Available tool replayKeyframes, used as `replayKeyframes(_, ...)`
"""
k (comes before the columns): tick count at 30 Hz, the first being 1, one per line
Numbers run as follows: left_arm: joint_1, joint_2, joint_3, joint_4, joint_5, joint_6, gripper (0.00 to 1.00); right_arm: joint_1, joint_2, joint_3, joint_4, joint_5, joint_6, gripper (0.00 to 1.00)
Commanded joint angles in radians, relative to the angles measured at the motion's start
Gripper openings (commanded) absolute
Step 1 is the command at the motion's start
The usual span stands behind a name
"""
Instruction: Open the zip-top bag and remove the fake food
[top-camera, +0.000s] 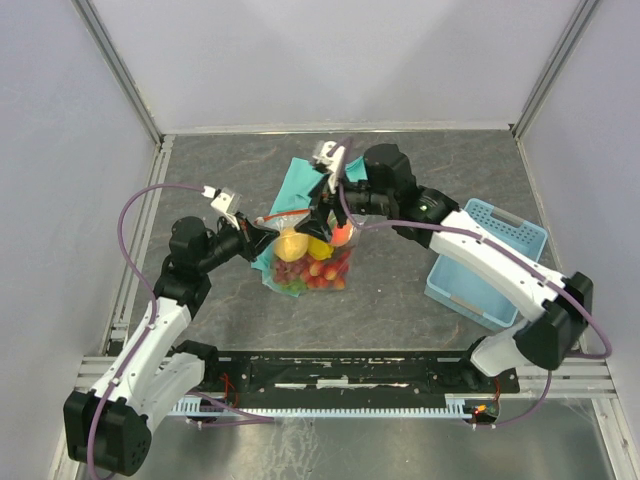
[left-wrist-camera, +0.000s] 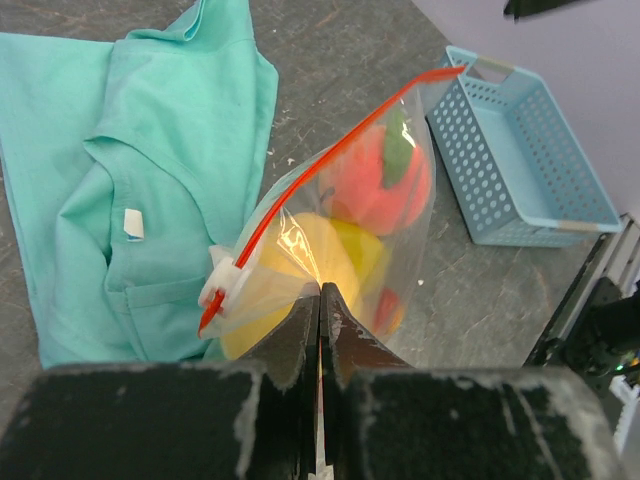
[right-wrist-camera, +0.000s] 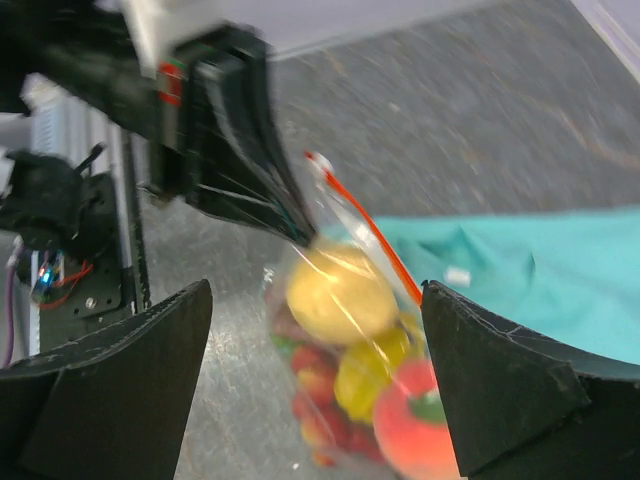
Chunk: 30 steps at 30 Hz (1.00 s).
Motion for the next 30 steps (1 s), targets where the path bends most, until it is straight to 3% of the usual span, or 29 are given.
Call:
replayKeyframes(1, -0.006, -0.056, -0.031, 0.054, 0.015, 0.137, 0.03, 0.029, 0.099, 0.128, 0.002, -0.287, -0.284, 0.93)
replayKeyframes(5, -0.005, -0.117, -0.071, 0.083, 0.032, 0.193, 0.03, 0.028, 0.197, 0.239, -0.092, -0.271, -0.53, 0.99)
replayKeyframes(8, -0.006, -0.146, -0.087, 0.092, 0.03, 0.209, 0.03, 0.026, 0.332, 0.453, -0.378, -0.265, -0.626, 0.95)
replayKeyframes(10, -0.005, -0.152, -0.094, 0.1, 0.04, 0.213, 0.03, 0.026, 0.416, 0.554, -0.472, -0.261, -0.637, 0.9)
replayKeyframes(18, -0.006, -0.153, -0.094, 0.105, 0.057, 0.213, 0.03, 0.025, 0.52, 0.636, -0.544, -0.237, -0.639, 0.76)
replayKeyframes(22, -0.005, -0.154, -0.096, 0.106, 0.066, 0.21, 0.03, 0.025, 0.544, 0.635, -0.537, -0.214, -0.629, 0.6)
replayKeyframes(26, -0.007, -0.163, -0.098, 0.106, 0.063, 0.207, 0.03, 0.022, 0.548, 0.634, -0.522, -0.218, -0.612, 0.28)
replayKeyframes(30, -0.006, -0.182, -0.099, 0.095, 0.022, 0.192, 0.03, -0.002, 0.525, 0.633, -0.491, -0.218, -0.556, 0.1)
